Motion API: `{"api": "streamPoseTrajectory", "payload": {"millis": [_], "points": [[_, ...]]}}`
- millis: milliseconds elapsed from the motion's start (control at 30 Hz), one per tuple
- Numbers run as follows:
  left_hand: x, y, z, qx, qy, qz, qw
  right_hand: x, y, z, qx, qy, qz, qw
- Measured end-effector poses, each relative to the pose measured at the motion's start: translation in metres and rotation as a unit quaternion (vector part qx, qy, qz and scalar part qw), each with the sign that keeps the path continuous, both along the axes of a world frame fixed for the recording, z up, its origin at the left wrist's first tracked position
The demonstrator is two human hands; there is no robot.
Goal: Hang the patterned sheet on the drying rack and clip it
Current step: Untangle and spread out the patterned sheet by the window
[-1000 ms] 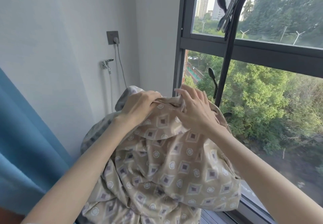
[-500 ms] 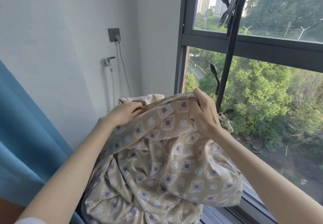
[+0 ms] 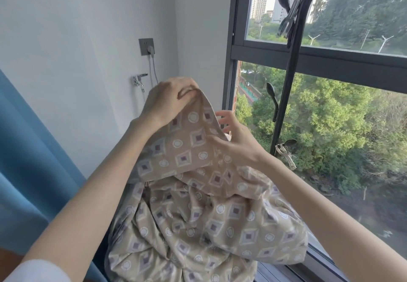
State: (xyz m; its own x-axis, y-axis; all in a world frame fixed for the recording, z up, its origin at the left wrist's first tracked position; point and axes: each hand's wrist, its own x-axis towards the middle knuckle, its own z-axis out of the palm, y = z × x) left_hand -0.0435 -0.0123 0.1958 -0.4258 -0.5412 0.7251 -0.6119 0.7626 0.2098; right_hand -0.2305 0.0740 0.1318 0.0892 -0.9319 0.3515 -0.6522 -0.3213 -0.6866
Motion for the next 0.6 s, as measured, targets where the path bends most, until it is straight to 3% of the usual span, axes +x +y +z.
{"api": "streamPoseTrajectory", "payload": {"millis": [100,167,267,367,500,600], "points": [[-0.006,0.004,-0.012,0.004,0.016,-0.013,1.0,0.014,-0.009,0.002,-0.043,0.043,-0.064,0.996],[0.002,-0.002,-0.02,-0.002,-0.002,0.009,1.0,0.009,-0.01,0.0,-0.053,0.02,-0.103,0.993],[0.023,-0.011,-0.035,0.055,-0.113,0.034,0.991,-0.005,-0.004,-0.004,-0.057,-0.003,-0.128,0.99],[0.035,-0.016,-0.06,0.115,-0.206,0.032,0.971,-0.011,0.004,-0.017,-0.027,0.056,-0.117,0.991],[0.04,-0.018,-0.088,0.055,-0.25,0.101,0.961,-0.017,0.01,-0.036,0.018,0.122,-0.154,0.98],[0.042,-0.023,-0.093,-0.002,-0.202,0.175,0.963,-0.023,0.015,-0.042,0.033,0.181,-0.179,0.966]]}}
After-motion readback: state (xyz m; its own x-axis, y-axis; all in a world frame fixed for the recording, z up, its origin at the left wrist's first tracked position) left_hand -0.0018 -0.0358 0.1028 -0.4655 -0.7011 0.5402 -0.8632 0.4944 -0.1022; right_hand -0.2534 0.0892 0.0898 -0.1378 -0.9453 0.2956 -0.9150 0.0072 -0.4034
